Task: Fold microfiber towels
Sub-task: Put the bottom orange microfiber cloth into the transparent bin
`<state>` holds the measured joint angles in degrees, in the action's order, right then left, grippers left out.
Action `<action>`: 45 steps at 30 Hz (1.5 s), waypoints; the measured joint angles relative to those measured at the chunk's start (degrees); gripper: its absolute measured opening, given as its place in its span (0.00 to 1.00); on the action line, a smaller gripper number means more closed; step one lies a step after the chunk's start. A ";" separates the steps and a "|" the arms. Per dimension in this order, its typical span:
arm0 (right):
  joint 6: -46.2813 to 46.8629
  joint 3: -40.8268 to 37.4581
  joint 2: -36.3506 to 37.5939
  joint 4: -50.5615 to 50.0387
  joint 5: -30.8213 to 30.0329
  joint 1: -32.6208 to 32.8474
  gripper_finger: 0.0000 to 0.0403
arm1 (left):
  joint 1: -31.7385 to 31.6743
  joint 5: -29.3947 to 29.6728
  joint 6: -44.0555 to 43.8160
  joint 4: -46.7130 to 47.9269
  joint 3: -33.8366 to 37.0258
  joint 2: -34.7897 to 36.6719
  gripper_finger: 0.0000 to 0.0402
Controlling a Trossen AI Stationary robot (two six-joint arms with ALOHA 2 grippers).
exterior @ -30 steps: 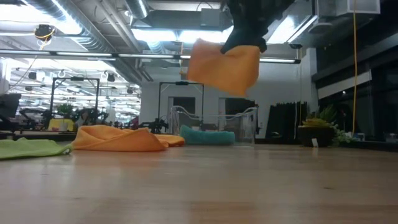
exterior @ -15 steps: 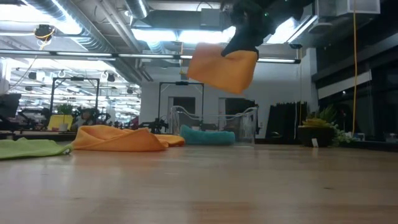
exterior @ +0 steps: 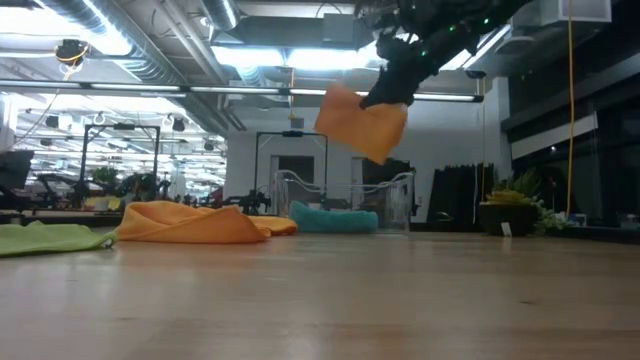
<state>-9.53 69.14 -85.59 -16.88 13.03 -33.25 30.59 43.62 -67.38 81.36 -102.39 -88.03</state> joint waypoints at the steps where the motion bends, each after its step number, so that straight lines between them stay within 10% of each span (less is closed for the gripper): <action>1: -1.23 0.02 -0.84 0.65 -0.34 -0.44 0.04 | -0.11 0.39 -0.02 -0.01 0.00 0.00 0.40; 31: -27.82 -0.04 -18.52 13.69 -24.34 4.35 0.04 | -3.63 0.30 7.92 0.18 0.00 -0.02 0.40; 40: -29.02 -0.04 -19.49 13.19 -15.99 4.53 0.05 | -3.63 0.23 7.97 0.31 0.00 -0.02 0.40; 45: -29.37 -0.02 -20.23 12.66 -14.85 4.99 0.21 | -3.63 0.20 7.98 0.33 0.00 -0.02 0.40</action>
<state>-38.91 69.12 -105.82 -4.22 -1.83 -28.26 26.96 43.82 -59.40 81.69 -102.39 -88.05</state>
